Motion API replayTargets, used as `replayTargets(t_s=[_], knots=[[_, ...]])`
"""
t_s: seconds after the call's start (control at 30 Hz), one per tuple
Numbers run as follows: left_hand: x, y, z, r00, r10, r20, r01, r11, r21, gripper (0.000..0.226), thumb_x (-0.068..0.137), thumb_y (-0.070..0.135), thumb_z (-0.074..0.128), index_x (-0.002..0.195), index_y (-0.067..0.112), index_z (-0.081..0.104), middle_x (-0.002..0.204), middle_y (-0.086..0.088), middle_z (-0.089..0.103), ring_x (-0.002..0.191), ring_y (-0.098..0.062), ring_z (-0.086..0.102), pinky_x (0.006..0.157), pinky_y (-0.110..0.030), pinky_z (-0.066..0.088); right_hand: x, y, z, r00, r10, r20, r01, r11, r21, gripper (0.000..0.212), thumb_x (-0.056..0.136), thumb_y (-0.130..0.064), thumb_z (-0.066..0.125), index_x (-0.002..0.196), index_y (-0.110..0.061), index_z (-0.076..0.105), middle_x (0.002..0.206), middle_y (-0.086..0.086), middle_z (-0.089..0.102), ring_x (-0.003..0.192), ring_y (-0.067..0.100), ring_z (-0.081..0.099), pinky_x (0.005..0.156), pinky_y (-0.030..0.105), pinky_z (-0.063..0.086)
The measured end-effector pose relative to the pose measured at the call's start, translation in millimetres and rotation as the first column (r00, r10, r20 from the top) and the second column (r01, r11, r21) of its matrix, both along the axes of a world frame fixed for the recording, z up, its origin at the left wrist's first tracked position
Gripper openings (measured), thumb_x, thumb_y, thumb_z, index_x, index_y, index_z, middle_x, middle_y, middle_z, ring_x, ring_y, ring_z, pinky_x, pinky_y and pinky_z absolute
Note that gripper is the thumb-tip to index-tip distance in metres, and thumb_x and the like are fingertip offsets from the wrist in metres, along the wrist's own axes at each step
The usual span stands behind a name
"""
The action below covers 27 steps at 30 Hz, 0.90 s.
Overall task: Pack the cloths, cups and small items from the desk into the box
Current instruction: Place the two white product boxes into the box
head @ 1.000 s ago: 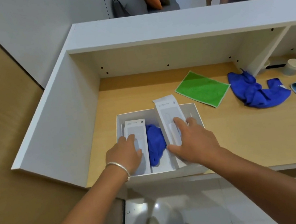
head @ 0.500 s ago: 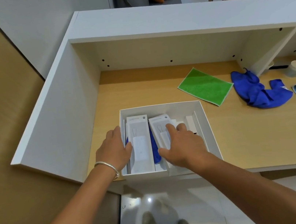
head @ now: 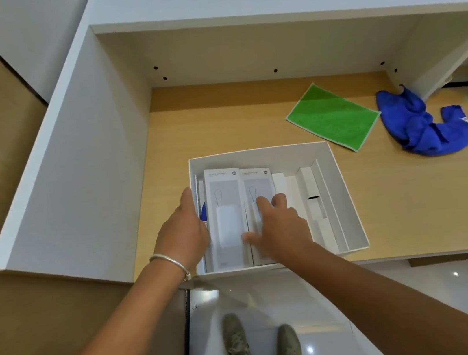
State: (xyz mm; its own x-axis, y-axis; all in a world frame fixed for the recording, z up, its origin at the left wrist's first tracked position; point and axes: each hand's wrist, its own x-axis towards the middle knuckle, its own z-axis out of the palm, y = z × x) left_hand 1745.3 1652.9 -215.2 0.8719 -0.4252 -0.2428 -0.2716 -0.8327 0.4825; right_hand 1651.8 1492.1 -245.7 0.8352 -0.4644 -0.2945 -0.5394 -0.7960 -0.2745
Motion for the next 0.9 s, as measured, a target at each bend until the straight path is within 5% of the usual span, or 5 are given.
replayTargets(t_s=[0.23,0.47,0.63,0.9], knots=[[7.6,-1.4,2.5,0.992,-0.02,-0.124,0.017,1.0,-0.024,0.068,0.092,0.006,0.04,0.15,0.018,0.007,0.062,-0.005,0.049,0.049,-0.018,0.044,0.043,-0.028,0.029,-9.5,-17.2,11.2,0.998,0.063,-0.015,-0.063,0.998,-0.007,0.079,0.075,-0.071,0.056,0.139,-0.031,0.03,0.141,0.005,0.036,0.11,0.028,0.054,0.078,0.036,0.049],[9.6,-23.0,7.0,0.982,-0.11,-0.156,0.104,0.994,-0.042,0.068,0.093,0.007,0.042,0.15,0.021,0.007,0.086,-0.009,0.063,0.067,-0.025,0.062,0.062,-0.042,0.054,-52.6,-83.8,44.9,0.979,0.112,0.172,-0.06,0.958,-0.282,0.065,0.082,-0.039,0.065,0.14,-0.016,0.046,0.144,0.014,0.044,0.134,0.033,0.036,0.11,0.045,0.028],[0.6,-55.1,8.1,0.97,-0.161,-0.181,0.15,0.986,-0.073,0.066,0.091,0.005,0.04,0.149,0.017,0.01,0.088,-0.01,0.063,0.069,-0.027,0.06,0.06,-0.038,0.049,-88.8,-141.0,48.7,1.0,-0.005,0.029,0.013,0.952,-0.305,0.075,0.088,-0.043,0.057,0.151,-0.022,0.023,0.158,0.012,0.019,0.145,0.029,0.012,0.116,0.04,0.015],[-40.1,-130.5,13.3,0.96,-0.192,-0.202,0.173,0.979,-0.111,0.057,0.093,0.01,0.04,0.144,0.022,0.017,0.087,-0.007,0.064,0.068,-0.025,0.061,0.062,-0.04,0.052,-135.2,-225.4,41.8,0.996,-0.053,0.068,0.065,0.979,-0.191,0.076,0.087,-0.035,0.061,0.151,-0.023,0.021,0.158,0.011,0.016,0.144,0.026,0.016,0.11,0.036,0.029]])
